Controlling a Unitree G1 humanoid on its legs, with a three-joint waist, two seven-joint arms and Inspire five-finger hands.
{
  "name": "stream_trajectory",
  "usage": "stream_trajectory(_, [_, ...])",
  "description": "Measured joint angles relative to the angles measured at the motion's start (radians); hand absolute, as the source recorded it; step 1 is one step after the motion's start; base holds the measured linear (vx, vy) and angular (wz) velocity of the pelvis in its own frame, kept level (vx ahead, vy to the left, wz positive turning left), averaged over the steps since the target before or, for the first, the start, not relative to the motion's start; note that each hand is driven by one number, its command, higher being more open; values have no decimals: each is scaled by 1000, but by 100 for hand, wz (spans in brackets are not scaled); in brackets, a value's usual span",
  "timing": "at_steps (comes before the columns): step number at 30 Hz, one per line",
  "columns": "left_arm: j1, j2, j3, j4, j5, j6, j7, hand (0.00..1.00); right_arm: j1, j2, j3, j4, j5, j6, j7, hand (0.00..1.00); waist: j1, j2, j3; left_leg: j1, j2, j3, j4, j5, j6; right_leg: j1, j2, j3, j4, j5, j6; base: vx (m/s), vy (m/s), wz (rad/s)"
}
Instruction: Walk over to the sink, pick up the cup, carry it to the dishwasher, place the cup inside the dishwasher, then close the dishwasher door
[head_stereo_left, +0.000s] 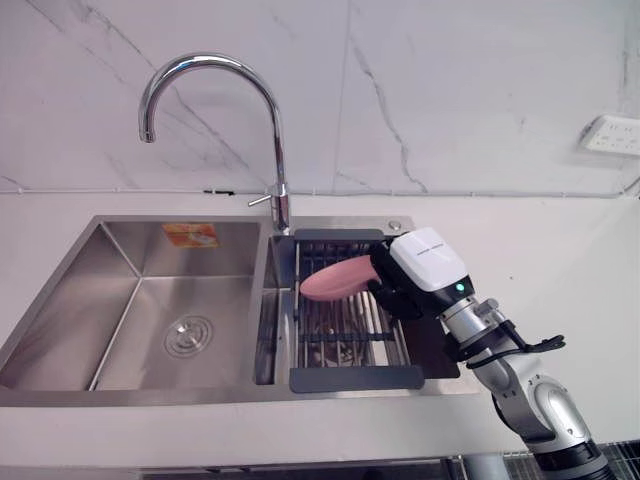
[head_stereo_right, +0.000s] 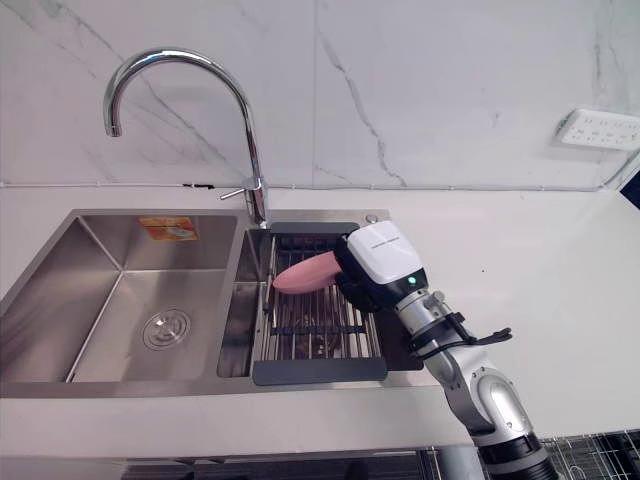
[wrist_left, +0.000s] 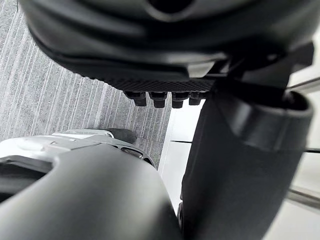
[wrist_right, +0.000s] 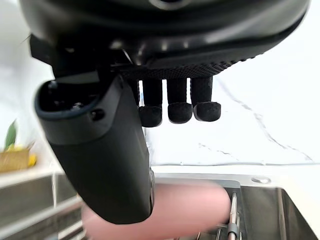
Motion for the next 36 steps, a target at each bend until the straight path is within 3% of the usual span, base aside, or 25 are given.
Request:
stream_trajectory(9, [4,-2,6,-15,-3,21,0,100,0,1,-37,2,44,25,67,0,-7,3,-2,-5,1,-1,3,0,0,-5,0,-6,0,1,-1,0,0,0])
stream_trajectory(10, [5,-3,6,-23,-3,24,0,100,0,1,-37,3,44,27,72,100,-8,3,-2,-5,0,-2,3,0,0,-5,0,-7,0,1,-1,0,0,0])
stream_trajectory(14, [6,-3,7,-31,-3,24,0,100,0,1,-46,3,81,53,73,100,-11,6,-14,-5,0,-3,3,0,0,-4,-1,-8,0,2,-1,0,0,0])
stream_trajectory(19, [7,-15,53,-41,-11,27,5,100,35,3,-147,-46,125,33,75,100,-16,7,-28,-7,-1,-2,6,0,0,-3,-2,-7,0,5,3,0,0,0])
stream_trajectory(23, [15,-16,65,-45,-12,48,6,100,63,2,-179,-124,154,-15,166,100,-40,8,-31,-9,2,3,15,-1,0,-3,0,-6,0,-5,10,-3,2,-3])
stream_trajectory(29, [24,-17,64,-96,-12,69,-5,100,98,-4,-143,-141,154,-45,335,100,-42,14,-43,-21,12,5,33,-5,-6,-7,6,-12,0,-9,4,-2,11,0])
stream_trajectory(36, [31,-11,42,-109,-13,77,-7,100,99,-22,-45,-125,128,-55,384,100,-40,14,-56,-25,13,3,36,-6,-9,-9,6,-16,0,-9,2,17,50,1])
